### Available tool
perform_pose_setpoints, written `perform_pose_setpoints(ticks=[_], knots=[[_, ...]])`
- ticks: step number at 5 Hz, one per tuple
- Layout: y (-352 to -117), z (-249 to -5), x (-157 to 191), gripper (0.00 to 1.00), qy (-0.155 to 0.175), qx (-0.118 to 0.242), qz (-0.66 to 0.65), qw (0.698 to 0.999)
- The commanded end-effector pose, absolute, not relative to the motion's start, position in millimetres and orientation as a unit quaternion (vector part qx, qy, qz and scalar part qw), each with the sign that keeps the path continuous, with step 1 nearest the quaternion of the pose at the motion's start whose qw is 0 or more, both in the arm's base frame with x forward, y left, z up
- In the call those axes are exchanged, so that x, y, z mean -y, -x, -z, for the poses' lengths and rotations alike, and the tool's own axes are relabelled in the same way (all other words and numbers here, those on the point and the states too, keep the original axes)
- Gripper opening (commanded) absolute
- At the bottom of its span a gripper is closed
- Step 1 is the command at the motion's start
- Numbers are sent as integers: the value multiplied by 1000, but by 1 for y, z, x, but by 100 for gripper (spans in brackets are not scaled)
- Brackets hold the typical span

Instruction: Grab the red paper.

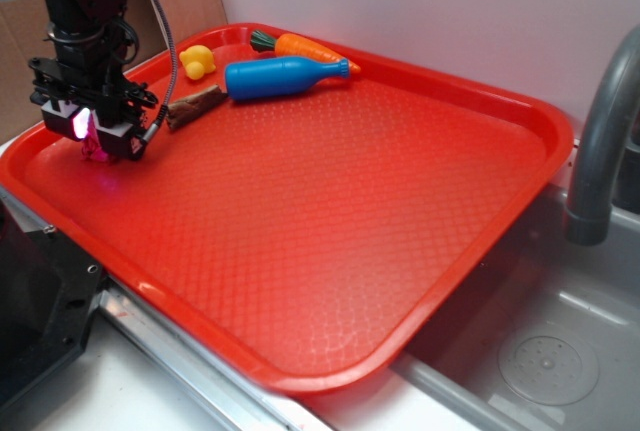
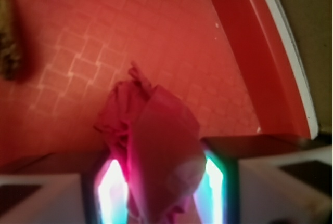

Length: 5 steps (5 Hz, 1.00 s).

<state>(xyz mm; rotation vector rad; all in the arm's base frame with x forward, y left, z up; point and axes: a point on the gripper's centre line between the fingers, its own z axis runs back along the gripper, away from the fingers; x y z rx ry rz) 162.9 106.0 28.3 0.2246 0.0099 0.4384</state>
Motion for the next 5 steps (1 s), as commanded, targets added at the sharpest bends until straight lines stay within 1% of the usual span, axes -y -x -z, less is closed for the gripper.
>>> perform_pose_setpoints(ticks=[1,2,3,4,5], knots=[[-166,-110,-78,0,-66,68,-183,979],[-172,-140,-57,0,-40,73,-157,984],[-183,-177,-30,0,-52,61,-127,989],[-186,-201,-18,0,-26,50,-111,992],[-184,-199,-13,0,-18,32,-101,994]])
